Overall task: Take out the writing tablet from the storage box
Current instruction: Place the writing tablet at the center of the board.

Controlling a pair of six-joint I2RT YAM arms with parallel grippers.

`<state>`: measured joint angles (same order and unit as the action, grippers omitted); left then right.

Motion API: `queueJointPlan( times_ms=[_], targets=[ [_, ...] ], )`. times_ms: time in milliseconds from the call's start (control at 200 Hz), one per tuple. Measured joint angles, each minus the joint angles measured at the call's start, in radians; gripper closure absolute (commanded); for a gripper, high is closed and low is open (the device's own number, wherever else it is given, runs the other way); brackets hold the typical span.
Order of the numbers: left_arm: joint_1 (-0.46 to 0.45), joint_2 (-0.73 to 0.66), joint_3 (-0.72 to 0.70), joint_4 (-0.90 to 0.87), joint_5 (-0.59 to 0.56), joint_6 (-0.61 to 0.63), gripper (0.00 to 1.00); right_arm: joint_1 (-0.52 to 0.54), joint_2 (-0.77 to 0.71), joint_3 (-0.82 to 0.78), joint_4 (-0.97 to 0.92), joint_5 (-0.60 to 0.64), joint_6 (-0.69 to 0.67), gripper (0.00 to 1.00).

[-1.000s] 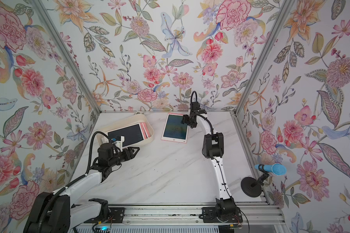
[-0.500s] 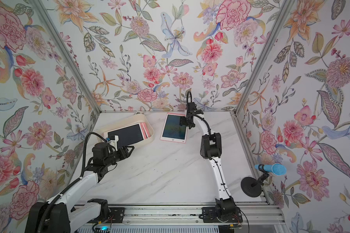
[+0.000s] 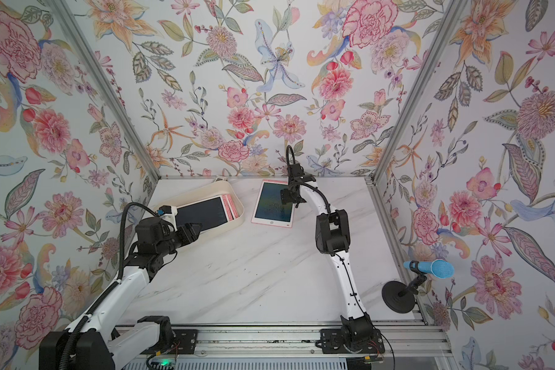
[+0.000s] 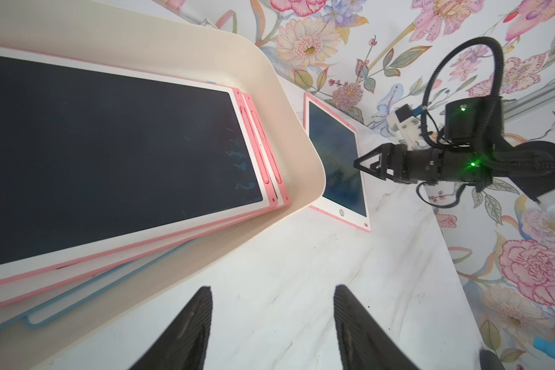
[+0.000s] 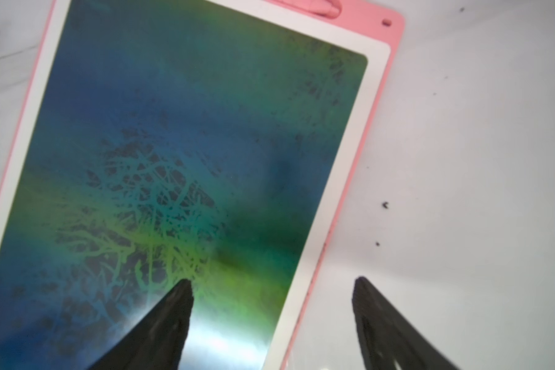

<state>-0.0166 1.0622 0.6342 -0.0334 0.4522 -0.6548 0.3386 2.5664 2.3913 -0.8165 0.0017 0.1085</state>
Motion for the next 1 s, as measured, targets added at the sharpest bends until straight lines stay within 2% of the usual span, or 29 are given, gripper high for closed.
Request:
queueJointPlan(
  times_ms=[180, 320, 410, 671, 836, 1001],
  targets=[
    [0.040, 0.025, 0.059, -0.069, -0.072, 0.039, 0.36, 0.025, -0.178, -0.163, 0.097, 0.002, -0.039, 0.21],
    [0.068, 0.082, 0.096, -0.093, -0.133, 0.047, 0.36, 0.076, -0.318, -0.317, 0.221, -0.122, -0.030, 0.21],
    [0.087, 0.136, 0.130, -0.102, -0.169, 0.051, 0.36, 0.119, -0.352, -0.352, 0.277, -0.195, -0.014, 0.21],
    [0.149, 0.374, 0.282, -0.098, -0.254, 0.080, 0.37, 0.247, -0.292, -0.279, 0.338, -0.338, 0.035, 0.17],
    [0.175, 0.539, 0.364, -0.093, -0.275, 0.097, 0.37, 0.299, -0.179, -0.138, 0.345, -0.373, 0.067, 0.18],
    [0.187, 0.630, 0.413, -0.103, -0.291, 0.115, 0.37, 0.326, -0.095, -0.061, 0.344, -0.388, 0.092, 0.18]
  ],
)
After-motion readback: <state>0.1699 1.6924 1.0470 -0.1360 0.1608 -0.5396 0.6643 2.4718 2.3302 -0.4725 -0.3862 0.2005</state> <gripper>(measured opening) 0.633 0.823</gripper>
